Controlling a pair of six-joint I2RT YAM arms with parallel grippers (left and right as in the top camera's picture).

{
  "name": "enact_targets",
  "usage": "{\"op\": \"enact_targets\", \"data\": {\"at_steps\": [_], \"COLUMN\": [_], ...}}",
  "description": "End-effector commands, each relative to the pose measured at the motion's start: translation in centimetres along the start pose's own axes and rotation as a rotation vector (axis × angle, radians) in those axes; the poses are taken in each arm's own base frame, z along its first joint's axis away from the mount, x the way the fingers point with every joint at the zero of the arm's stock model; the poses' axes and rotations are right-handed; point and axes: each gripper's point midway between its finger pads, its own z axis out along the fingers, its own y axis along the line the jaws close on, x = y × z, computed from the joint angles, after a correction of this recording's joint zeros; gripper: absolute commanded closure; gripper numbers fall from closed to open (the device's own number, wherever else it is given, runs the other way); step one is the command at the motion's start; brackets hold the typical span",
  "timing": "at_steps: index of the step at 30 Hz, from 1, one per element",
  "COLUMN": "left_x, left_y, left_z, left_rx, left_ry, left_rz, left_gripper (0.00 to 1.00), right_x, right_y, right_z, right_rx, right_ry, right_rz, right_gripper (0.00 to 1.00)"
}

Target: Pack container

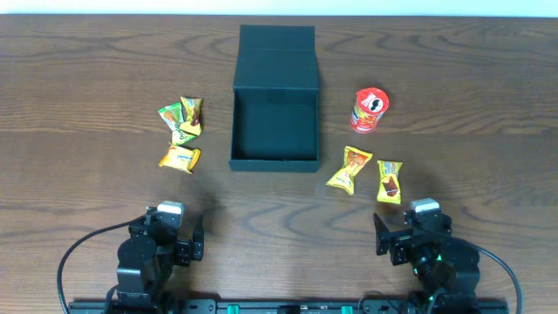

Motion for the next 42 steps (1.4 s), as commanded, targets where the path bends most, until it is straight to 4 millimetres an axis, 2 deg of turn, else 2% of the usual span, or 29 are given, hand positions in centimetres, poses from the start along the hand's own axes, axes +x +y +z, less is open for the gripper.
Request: {"op": "enact_targets", "data": {"at_steps": [1, 34, 38, 40, 42], "left_x": [0.1, 0.1, 0.1, 0.1, 0.1], "left_y": [-0.3, -0.3, -0.3, -0.3, -0.3], "left_z": [0.0, 0.0, 0.0, 0.0, 0.0], "left_rx": [0.016, 0.016, 0.016, 0.016, 0.016], "left_ry": [-0.001, -0.001, -0.001, -0.001, -0.001], "left_rz": [0.008, 0.008, 0.008, 0.008, 0.008], "left_gripper": [0.05, 0.05, 0.05, 0.05, 0.05], "right_x": [0.3, 0.2, -1.2, -2.1, -2.0], "right_y": [0.0, 0.0, 1.8, 2.7, 3.9], "right_z": [0.1, 0.1, 0.0, -0.2, -0.5], "right_rx": [0.000, -0.006, -0.115, -0.181, -0.259], "right_ry": [0.003, -0.002, -0.047, -0.059, -0.008], "right_rz": [-0.001, 0.002, 0.187, 0.423, 0.688], "right_gripper": [0.01, 0.01, 0.01, 0.01, 0.01]}}
